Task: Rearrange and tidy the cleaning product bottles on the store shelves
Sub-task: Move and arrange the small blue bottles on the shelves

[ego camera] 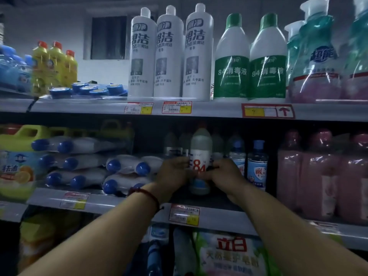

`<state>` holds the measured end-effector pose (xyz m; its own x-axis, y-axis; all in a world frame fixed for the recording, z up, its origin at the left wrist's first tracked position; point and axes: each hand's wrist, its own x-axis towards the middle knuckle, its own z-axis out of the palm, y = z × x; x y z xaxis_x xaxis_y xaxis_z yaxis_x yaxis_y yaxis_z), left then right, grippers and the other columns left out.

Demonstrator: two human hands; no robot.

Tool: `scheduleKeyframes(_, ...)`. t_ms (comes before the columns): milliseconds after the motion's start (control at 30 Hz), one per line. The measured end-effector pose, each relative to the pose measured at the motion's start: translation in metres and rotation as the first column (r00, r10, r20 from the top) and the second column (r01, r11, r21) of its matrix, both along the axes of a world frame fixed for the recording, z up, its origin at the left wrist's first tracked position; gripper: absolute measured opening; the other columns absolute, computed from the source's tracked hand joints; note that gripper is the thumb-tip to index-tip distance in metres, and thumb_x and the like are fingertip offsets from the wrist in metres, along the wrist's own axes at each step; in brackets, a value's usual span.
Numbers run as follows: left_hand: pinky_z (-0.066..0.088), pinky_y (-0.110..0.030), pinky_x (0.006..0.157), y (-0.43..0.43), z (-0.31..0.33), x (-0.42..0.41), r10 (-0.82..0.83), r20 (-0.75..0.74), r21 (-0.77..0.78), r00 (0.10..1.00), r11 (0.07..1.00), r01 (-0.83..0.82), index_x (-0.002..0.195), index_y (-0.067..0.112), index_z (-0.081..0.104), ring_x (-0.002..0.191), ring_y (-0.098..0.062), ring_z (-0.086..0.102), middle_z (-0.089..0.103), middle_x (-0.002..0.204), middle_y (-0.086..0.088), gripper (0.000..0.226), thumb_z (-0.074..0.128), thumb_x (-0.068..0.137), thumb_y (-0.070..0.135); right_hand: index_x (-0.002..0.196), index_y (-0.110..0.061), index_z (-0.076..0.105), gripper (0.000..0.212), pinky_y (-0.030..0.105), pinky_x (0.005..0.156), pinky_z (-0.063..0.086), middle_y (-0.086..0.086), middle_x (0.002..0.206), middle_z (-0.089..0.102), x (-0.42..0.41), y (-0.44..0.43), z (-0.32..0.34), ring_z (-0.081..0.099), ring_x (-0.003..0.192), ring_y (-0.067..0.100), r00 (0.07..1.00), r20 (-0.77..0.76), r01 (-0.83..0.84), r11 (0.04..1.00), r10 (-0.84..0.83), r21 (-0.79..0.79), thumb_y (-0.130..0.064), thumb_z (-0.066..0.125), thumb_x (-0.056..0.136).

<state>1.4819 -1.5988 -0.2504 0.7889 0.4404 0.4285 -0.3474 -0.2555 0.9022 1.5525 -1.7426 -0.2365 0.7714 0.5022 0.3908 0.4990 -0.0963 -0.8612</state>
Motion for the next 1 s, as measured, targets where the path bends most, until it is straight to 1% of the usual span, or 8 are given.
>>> scheduleKeyframes(67,0.060,-0.025,0.072,0.002,-0.015,0.016,0.068,0.084,0.163,0.994,0.983,-0.081,0.105,-0.002,0.070,0.082,-0.012,0.072,0.074,0.103,-0.018,0.023,0.068,0.084,-0.012,0.101,-0.013,0.073,0.026,0.040,0.084,0.059,0.002,0.097,0.076,0.011,0.009,-0.013,0.071,0.090,0.017,0.992,0.106,0.070,0.997,-0.068,-0.016,-0.020,0.084,0.078)
scheduleKeyframes(200,0.059,-0.035,0.086,0.007,-0.026,0.034,0.156,0.125,0.289,0.980,0.939,-0.187,0.101,0.004,0.073,0.095,-0.020,0.073,0.077,0.099,-0.007,0.017,0.069,0.085,0.001,0.116,-0.010,0.067,0.035,0.026,0.077,0.050,0.003,0.110,0.072,0.022,0.019,-0.028,0.066,0.098,0.016,0.937,0.304,0.200,0.978,-0.173,-0.058,-0.029,0.075,0.088)
scheduleKeyframes(333,0.050,-0.008,0.068,0.008,-0.030,0.038,0.221,0.133,0.340,0.966,0.906,-0.254,0.084,0.011,0.071,0.078,-0.005,0.066,0.073,0.086,-0.002,0.012,0.069,0.088,0.000,0.112,-0.007,0.066,0.030,0.025,0.078,0.048,0.007,0.110,0.070,0.023,0.025,-0.038,0.065,0.097,0.020,0.857,0.441,0.325,0.944,-0.267,-0.061,-0.029,0.070,0.092)
scheduleKeyframes(433,0.049,-0.011,0.065,0.012,-0.035,0.041,0.240,0.142,0.363,0.960,0.890,-0.276,0.069,0.023,0.065,0.070,-0.001,0.063,0.071,0.077,0.004,0.026,0.074,0.086,0.006,0.102,-0.009,0.066,0.024,0.025,0.069,0.045,0.008,0.101,0.069,0.022,0.026,-0.042,0.059,0.083,0.016,0.824,0.485,0.379,0.921,-0.293,-0.087,-0.031,0.065,0.095)
scheduleKeyframes(533,0.059,-0.026,0.080,0.012,-0.037,0.042,0.263,0.143,0.362,0.954,0.883,-0.298,0.087,0.014,0.077,0.085,-0.006,0.072,0.077,0.089,0.003,0.005,0.079,0.083,0.013,0.105,-0.008,0.062,0.026,0.029,0.071,0.051,0.011,0.101,0.068,0.021,0.026,-0.044,0.062,0.086,0.021,0.807,0.513,0.402,0.909,-0.294,-0.111,-0.033,0.060,0.097)
scheduleKeyframes(600,0.060,-0.031,0.086,0.010,-0.036,0.041,0.270,0.130,0.375,0.954,0.877,-0.299,0.098,0.013,0.078,0.092,-0.007,0.072,0.078,0.097,0.003,0.018,0.081,0.080,0.015,0.106,-0.007,0.060,0.027,0.033,0.072,0.053,0.013,0.102,0.066,0.020,0.026,-0.044,0.063,0.088,0.025,0.801,0.522,0.415,0.900,-0.292,-0.133,-0.032,0.057,0.098)
scheduleKeyframes(867,0.057,-0.030,0.091,0.004,-0.036,0.033,0.377,0.078,0.461,0.923,0.807,-0.368,0.102,0.012,0.074,0.096,-0.012,0.071,0.077,0.104,-0.002,0.023,0.081,0.080,0.014,0.108,-0.005,0.055,0.026,0.032,0.070,0.047,0.016,0.104,0.063,0.014,0.025,-0.043,0.053,0.080,0.022,0.824,0.505,0.393,0.902,-0.258,-0.179,-0.029,0.053,0.101)
scheduleKeyframes(1000,0.052,-0.017,0.085,0.002,-0.035,0.031,0.405,0.079,0.489,0.911,0.781,-0.389,0.104,0.011,0.073,0.096,-0.010,0.069,0.075,0.106,-0.001,0.026,0.082,0.080,0.016,0.113,-0.004,0.054,0.028,0.030,0.069,0.045,0.016,0.107,0.063,0.015,0.026,-0.043,0.057,0.085,0.024,0.825,0.506,0.388,0.902,-0.250,-0.187,-0.028,0.054,0.100)
